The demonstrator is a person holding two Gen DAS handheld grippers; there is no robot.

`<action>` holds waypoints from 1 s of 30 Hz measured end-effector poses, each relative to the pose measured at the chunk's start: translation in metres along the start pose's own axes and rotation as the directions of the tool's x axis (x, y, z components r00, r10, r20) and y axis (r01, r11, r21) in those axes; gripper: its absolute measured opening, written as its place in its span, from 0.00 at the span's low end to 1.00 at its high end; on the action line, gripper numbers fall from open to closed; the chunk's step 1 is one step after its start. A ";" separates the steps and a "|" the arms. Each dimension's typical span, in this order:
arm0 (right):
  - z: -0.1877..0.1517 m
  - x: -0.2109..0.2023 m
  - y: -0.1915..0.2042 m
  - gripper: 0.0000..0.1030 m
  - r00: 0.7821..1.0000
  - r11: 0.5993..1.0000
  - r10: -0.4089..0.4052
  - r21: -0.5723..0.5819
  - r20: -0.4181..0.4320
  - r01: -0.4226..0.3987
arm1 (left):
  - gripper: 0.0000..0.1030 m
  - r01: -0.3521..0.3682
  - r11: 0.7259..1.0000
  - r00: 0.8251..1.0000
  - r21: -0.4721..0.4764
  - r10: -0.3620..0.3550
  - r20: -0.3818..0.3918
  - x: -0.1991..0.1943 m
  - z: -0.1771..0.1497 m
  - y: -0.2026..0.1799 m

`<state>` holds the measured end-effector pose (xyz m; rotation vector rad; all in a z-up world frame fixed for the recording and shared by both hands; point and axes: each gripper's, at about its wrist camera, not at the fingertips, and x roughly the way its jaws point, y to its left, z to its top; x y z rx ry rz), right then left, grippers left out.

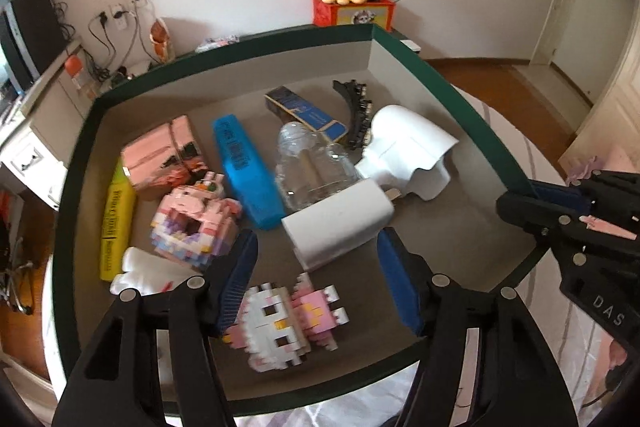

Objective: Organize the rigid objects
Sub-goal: 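Carry the white charger over the pink box and open the left tool, then withdraw the left tool from the box down to the black remote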

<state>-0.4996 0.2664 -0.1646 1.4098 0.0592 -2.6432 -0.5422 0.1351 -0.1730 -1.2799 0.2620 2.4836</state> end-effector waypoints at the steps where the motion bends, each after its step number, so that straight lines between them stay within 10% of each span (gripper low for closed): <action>1: 0.000 0.000 0.000 0.14 1.000 1.000 0.000 0.001 0.000 0.000 | 0.62 -0.009 1.000 1.000 0.000 0.009 0.002 -0.003 -0.001 0.001; 17: -0.002 -0.005 0.004 0.14 1.000 1.000 -0.026 -0.001 0.009 0.026 | 0.98 -0.038 0.999 0.997 -0.038 0.041 0.059 -0.046 -0.022 0.028; 30: -0.008 -0.021 0.008 0.14 0.999 1.000 -0.021 -0.003 0.029 0.022 | 0.99 -0.077 0.997 0.990 -0.022 0.079 0.119 -0.100 -0.078 0.046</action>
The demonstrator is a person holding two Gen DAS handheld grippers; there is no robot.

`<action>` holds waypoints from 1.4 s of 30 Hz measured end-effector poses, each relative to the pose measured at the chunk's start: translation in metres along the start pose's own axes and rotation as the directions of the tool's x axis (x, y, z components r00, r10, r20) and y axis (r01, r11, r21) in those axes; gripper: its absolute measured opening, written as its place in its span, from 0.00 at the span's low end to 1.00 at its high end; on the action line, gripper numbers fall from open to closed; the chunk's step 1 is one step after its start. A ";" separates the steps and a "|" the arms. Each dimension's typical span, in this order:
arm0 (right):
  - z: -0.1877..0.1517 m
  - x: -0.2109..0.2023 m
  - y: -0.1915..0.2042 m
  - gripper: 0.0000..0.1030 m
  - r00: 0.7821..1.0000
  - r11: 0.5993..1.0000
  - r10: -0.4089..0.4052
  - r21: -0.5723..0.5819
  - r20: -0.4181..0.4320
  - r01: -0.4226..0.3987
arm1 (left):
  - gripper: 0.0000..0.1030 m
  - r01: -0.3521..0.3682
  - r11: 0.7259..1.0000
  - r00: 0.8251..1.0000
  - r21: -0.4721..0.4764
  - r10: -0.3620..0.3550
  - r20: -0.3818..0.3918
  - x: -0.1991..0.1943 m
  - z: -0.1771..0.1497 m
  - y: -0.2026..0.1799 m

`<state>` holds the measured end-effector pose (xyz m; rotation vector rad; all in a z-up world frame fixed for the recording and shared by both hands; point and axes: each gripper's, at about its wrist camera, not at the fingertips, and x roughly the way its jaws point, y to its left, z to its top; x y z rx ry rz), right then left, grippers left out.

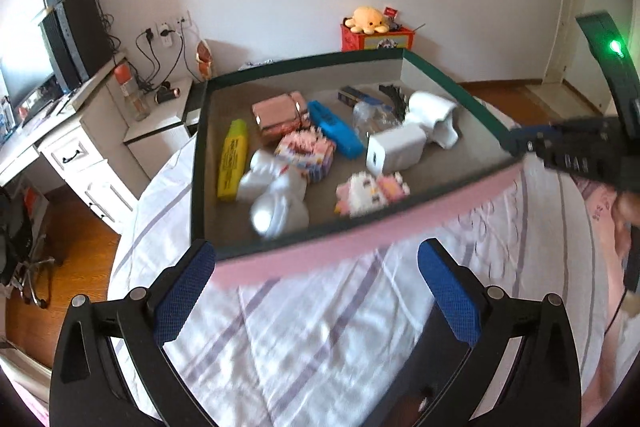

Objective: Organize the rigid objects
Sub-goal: 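Withdraw the left tool from the box down to the black remote, then grasp the black TV remote lengthwise with the left tool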

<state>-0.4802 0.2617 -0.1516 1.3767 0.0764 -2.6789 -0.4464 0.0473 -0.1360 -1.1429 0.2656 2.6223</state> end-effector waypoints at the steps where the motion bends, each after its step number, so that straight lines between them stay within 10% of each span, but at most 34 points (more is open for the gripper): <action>1: 0.000 -0.001 0.000 0.14 1.000 1.000 0.000 0.001 0.000 0.000 | 0.99 -0.001 1.000 1.000 -0.001 0.001 0.003 -0.004 -0.005 0.001; 13: -0.033 -0.036 0.008 0.15 0.997 0.999 0.047 0.022 0.063 -0.049 | 0.99 0.108 0.992 0.994 0.073 -0.105 -0.042 -0.029 -0.076 -0.026; 21: -0.082 -0.044 0.031 0.25 0.967 0.964 0.253 0.070 0.042 -0.255 | 0.99 0.118 0.984 0.989 0.133 -0.104 -0.108 -0.012 -0.099 -0.050; 30: -0.113 -0.041 0.044 0.30 0.939 0.929 0.343 0.139 0.022 -0.342 | 0.55 0.187 0.982 0.977 0.031 -0.183 -0.108 -0.016 -0.102 -0.045; 42: -0.123 -0.016 0.070 0.31 0.881 0.854 0.473 0.249 -0.005 -0.457 | 0.54 0.160 0.985 0.984 0.065 -0.154 -0.090 -0.026 -0.112 -0.062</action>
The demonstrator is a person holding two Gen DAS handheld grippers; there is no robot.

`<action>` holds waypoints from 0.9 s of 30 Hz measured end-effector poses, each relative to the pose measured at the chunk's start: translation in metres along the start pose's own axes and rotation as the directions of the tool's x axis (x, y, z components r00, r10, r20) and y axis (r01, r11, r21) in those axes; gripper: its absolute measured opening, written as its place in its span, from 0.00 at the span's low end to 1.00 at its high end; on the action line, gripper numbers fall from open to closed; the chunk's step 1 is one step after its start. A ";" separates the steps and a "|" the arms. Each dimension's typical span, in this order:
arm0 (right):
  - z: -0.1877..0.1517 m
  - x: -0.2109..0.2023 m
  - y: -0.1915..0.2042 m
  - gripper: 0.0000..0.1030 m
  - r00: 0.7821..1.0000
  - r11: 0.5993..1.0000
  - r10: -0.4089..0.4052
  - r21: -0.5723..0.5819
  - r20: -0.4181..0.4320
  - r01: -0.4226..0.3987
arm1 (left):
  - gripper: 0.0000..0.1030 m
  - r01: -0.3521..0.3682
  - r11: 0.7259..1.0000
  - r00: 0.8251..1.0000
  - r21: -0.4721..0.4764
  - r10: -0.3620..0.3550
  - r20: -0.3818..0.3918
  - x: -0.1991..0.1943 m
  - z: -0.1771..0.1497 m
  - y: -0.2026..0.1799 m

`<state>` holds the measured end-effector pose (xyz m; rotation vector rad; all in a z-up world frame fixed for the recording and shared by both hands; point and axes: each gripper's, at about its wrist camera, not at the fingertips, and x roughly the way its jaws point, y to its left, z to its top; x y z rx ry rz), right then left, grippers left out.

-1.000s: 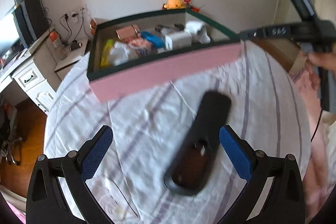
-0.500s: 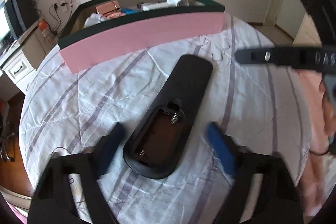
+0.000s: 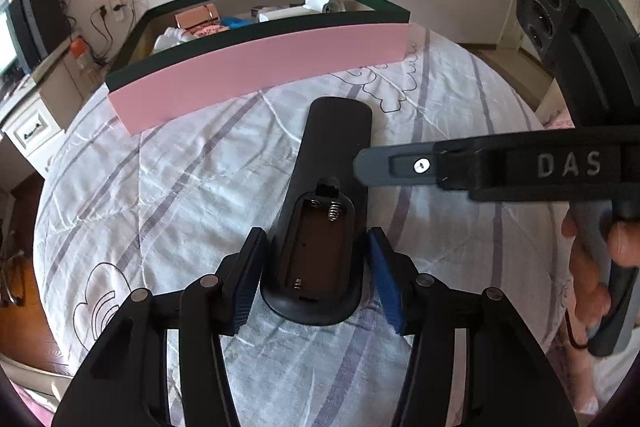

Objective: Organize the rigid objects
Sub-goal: 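Grasp the black TV remote lengthwise with the left tool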

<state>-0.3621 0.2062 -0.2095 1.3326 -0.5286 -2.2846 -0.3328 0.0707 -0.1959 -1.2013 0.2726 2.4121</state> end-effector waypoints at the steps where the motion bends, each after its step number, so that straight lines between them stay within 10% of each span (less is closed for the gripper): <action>1: -0.001 0.002 0.000 0.31 1.000 1.000 0.006 0.006 -0.003 -0.006 | 0.56 -0.003 1.000 1.000 0.006 0.003 0.003 0.001 0.000 -0.001; 14: 0.007 0.014 0.012 0.33 0.994 0.993 0.109 0.047 -0.009 -0.108 | 0.63 -0.007 1.000 1.000 0.017 0.007 0.026 0.003 0.000 -0.001; 19: 0.013 0.017 0.025 0.33 0.993 0.993 0.118 0.023 -0.010 -0.117 | 0.33 -0.054 0.998 0.998 -0.024 0.055 0.044 0.001 0.001 0.008; 27: 0.018 0.003 0.025 0.34 0.998 0.998 0.060 -0.030 0.004 -0.060 | 0.23 -0.040 0.995 0.998 -0.094 0.044 0.044 0.003 0.007 0.028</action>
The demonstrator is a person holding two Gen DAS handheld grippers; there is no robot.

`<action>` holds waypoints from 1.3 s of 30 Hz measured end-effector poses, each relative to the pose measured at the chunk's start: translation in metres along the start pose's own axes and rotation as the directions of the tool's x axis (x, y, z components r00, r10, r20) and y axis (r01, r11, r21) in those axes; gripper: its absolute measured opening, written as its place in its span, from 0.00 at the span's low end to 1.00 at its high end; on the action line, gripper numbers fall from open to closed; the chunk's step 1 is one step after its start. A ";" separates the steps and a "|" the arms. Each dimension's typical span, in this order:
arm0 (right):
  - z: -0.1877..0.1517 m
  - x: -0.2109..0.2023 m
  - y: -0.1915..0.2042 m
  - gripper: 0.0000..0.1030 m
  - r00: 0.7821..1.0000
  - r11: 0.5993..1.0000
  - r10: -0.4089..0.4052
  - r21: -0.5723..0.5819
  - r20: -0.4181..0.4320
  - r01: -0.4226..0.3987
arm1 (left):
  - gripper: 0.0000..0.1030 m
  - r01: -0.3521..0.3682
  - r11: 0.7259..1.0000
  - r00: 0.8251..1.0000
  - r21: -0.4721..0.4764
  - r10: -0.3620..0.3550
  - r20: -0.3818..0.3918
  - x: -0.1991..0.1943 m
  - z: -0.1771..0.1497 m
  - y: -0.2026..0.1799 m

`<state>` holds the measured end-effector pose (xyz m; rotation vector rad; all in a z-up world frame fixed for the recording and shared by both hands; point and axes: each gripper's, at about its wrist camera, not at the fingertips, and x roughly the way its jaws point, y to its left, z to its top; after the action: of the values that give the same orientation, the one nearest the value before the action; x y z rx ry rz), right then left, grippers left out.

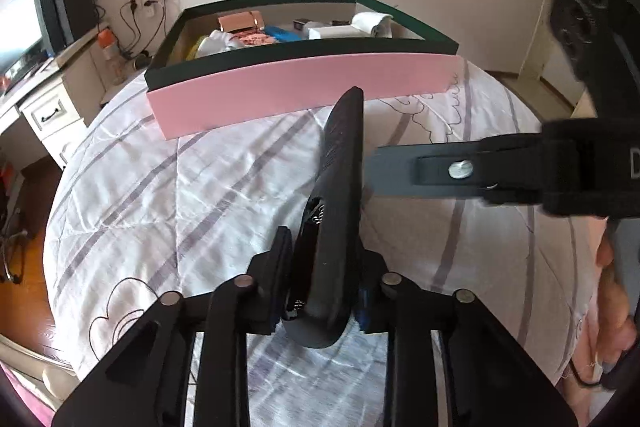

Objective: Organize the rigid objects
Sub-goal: 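Grasp the black TV remote lengthwise with the left tool, then lift the black remote with the left tool and carry it into the box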

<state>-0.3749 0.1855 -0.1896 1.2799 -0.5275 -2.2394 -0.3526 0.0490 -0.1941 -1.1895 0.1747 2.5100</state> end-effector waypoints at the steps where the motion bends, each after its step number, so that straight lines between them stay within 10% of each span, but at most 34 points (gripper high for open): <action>1: 0.001 -0.006 -0.002 0.34 0.999 0.999 -0.030 -0.017 0.012 0.030 | 0.22 -0.012 1.000 1.000 0.006 0.012 -0.005 0.001 0.002 0.000; 9: 0.037 -0.063 -0.018 0.34 0.895 0.899 -0.395 -0.112 0.208 0.423 | 0.21 -0.043 0.998 0.999 0.035 0.043 -0.020 0.017 0.016 -0.008; 15: 0.082 -0.067 -0.051 0.34 0.850 0.861 -0.481 -0.065 0.216 0.504 | 0.18 -0.057 0.996 0.998 0.069 0.059 -0.017 0.024 0.026 -0.014; 26: 0.119 -0.026 -0.081 0.33 0.848 0.846 -0.519 -0.079 0.105 0.527 | 0.17 -0.020 1.000 1.000 -0.006 0.021 0.012 0.013 0.037 0.013; 31: 0.122 -0.017 -0.083 0.10 0.857 0.850 -0.510 -0.109 0.074 0.515 | 0.17 -0.037 0.999 0.998 -0.018 0.038 0.040 0.000 0.039 0.021; 39: 0.123 -0.016 -0.079 0.09 0.848 0.837 -0.526 -0.133 0.070 0.531 | 0.17 -0.083 0.996 0.993 -0.039 0.086 0.081 -0.024 0.044 0.034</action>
<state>-0.4934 0.2682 -0.1638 1.4439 0.0017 -2.6863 -0.3829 0.0225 -0.1493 -1.1118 0.1629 2.6412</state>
